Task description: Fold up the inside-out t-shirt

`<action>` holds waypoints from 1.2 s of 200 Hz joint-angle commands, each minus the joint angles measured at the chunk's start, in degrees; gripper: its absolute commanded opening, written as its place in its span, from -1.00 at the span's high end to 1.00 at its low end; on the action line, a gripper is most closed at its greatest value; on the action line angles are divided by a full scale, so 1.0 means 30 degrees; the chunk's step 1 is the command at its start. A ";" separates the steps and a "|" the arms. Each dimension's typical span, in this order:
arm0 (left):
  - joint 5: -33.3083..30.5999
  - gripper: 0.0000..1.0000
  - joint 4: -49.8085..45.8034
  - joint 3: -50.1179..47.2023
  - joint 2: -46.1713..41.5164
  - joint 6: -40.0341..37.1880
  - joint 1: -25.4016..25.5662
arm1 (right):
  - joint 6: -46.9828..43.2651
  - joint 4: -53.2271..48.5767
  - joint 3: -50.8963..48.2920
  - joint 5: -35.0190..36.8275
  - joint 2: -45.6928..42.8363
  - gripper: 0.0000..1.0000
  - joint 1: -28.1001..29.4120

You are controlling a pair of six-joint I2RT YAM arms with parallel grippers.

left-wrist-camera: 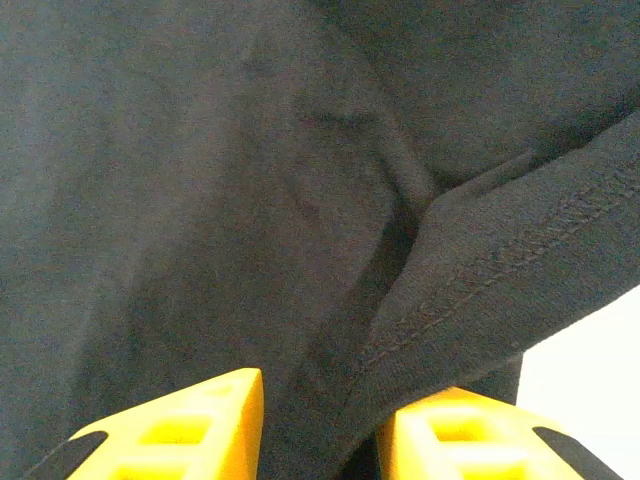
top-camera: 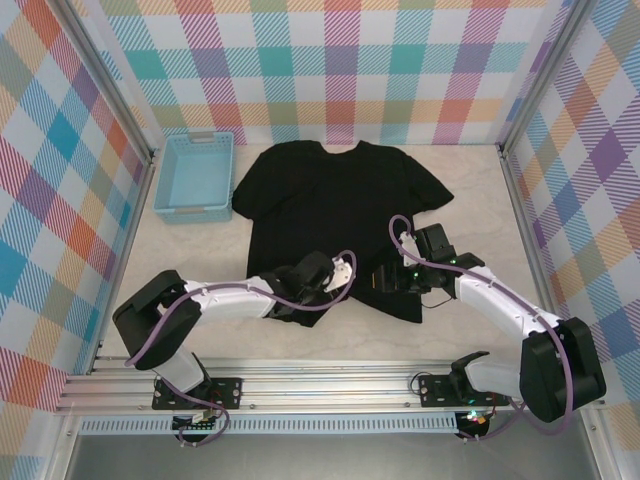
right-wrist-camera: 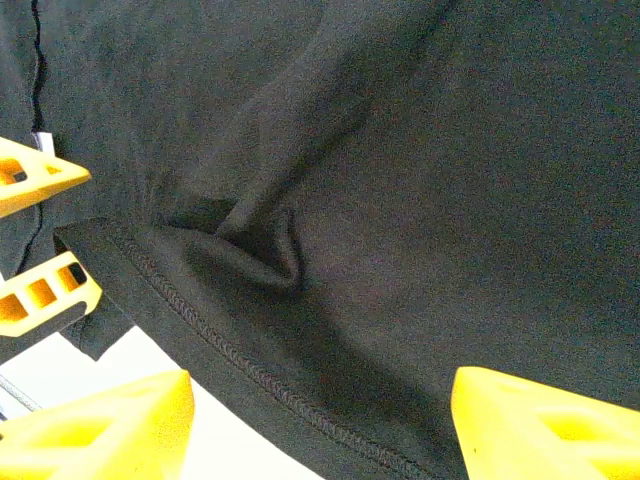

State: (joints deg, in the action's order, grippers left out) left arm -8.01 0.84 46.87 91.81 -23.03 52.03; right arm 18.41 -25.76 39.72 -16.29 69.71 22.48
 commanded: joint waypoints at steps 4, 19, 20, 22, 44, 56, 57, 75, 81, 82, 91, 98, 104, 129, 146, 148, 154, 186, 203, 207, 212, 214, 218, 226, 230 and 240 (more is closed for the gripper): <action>0.4405 0.33 -0.2594 0.1129 -0.0203 0.1382 -0.1225 | -0.0336 -0.0043 0.0252 -0.0061 0.0312 -0.37 0.0019; 0.5723 0.31 -0.3277 0.1420 -0.0062 0.1703 -0.1728 | -0.0337 0.0006 0.0266 -0.0132 0.0403 -0.37 0.0025; 0.5808 0.31 -0.3302 0.1453 -0.0054 0.1716 -0.1743 | -0.0337 0.0033 0.0265 -0.0119 0.0433 -0.37 0.0031; 0.5952 0.30 -0.3372 0.1492 -0.0012 0.1740 -0.1820 | -0.0337 0.0047 0.0272 -0.0116 0.0441 -0.37 0.0013; 0.6492 0.28 -0.4064 0.1936 0.0559 0.1824 -0.2309 | -0.0363 0.0144 0.0300 -0.0223 0.0521 -0.37 0.0020; 0.6763 0.27 -0.4410 0.2211 0.0878 0.1758 -0.2455 | -0.0364 0.0153 0.0269 -0.0280 0.0566 -0.37 0.0021; 0.6797 0.27 -0.4440 0.2258 0.0914 0.1758 -0.2458 | -0.0380 0.0151 0.0281 -0.0281 0.0559 -0.37 0.0029; 0.7535 0.18 -0.4840 0.2622 0.1138 0.1753 -0.2680 | -0.0392 0.0107 0.0241 -0.0252 0.0523 -0.37 0.0020; 0.7688 0.15 -0.4901 0.2677 0.1168 0.1739 -0.2715 | -0.0372 0.0110 0.0243 -0.0252 0.0522 -0.37 0.0033; 0.7713 0.15 -0.4905 0.2682 0.1161 0.1748 -0.2720 | -0.0384 0.0100 0.0239 -0.0252 0.0508 -0.37 0.0035; 0.7865 0.11 -0.5015 0.2745 0.1129 0.1752 -0.2824 | -0.0371 0.0097 0.0228 -0.0245 0.0491 -0.37 0.0012; 0.7892 0.09 -0.5107 0.2778 0.1083 0.1735 -0.2913 | -0.0338 0.0129 0.0228 -0.0278 0.0495 -0.37 0.0018; 0.7912 0.09 -0.5169 0.2800 0.1024 0.1728 -0.3013 | -0.0337 0.0177 0.0207 -0.0296 0.0498 -0.37 0.0033; 0.8081 0.09 -0.5434 0.2809 0.0753 0.1595 -0.3501 | -0.0334 0.0187 0.0216 -0.0310 0.0519 -0.37 0.0012; 0.8279 0.08 -0.5428 0.2804 0.0545 0.1611 -0.3660 | -0.0334 0.0231 0.0206 -0.0340 0.0565 -0.37 0.0018; 0.8291 0.08 -0.5420 0.2818 0.0541 0.1611 -0.3661 | -0.0336 0.0235 0.0206 -0.0347 0.0555 -0.37 0.0017; 0.8337 0.08 -0.5421 0.2811 0.0488 0.1611 -0.3691 | -0.0323 0.0228 0.0254 -0.0347 0.0583 -0.37 0.0028; 0.8537 -0.01 -0.5420 0.2690 0.0008 0.1614 -0.3851 | -0.0316 0.0205 0.0256 -0.0398 0.0581 -0.36 0.0043; 0.8643 -0.02 -0.5433 0.2664 -0.0214 0.1642 -0.3977 | -0.0336 0.0191 0.0235 -0.0399 0.0552 -0.36 0.0035; 0.8681 -0.02 -0.5433 0.2683 -0.0275 0.1693 -0.3984 | -0.0348 0.0204 0.0248 -0.0399 0.0563 -0.36 0.0029; 0.8704 -0.02 -0.5437 0.2674 -0.0338 0.1721 -0.4013 | -0.0330 0.0218 0.0214 -0.0399 0.0554 -0.37 0.0035; 0.8705 -0.02 -0.5429 0.2661 -0.0339 0.1712 -0.4013 | -0.0336 0.0232 0.0215 -0.0399 0.0552 -0.36 0.0036; 0.8683 -0.02 -0.5418 0.2674 -0.0367 0.1713 -0.4013 | -0.0337 0.0222 0.0230 -0.0399 0.0555 -0.36 0.0036; 0.8594 -0.02 -0.5436 0.2672 -0.0347 0.1728 -0.4013 | -0.0330 0.0205 0.0211 -0.0399 0.0576 -0.36 0.0036; 0.8517 -0.01 -0.5435 0.2664 -0.0366 0.1708 -0.4013 | -0.0337 0.0207 0.0224 -0.0399 0.0557 -0.36 0.0014; 0.8395 0.03 -0.6047 0.2674 -0.0311 0.1637 -0.4044 | -0.0337 0.0206 0.0208 -0.0399 0.0553 -0.36 0.0036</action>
State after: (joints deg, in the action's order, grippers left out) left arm 16.53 -14.76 53.54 92.38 -18.15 40.66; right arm 18.41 -25.69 39.72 -16.56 71.20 22.48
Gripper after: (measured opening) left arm 0.500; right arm 0.682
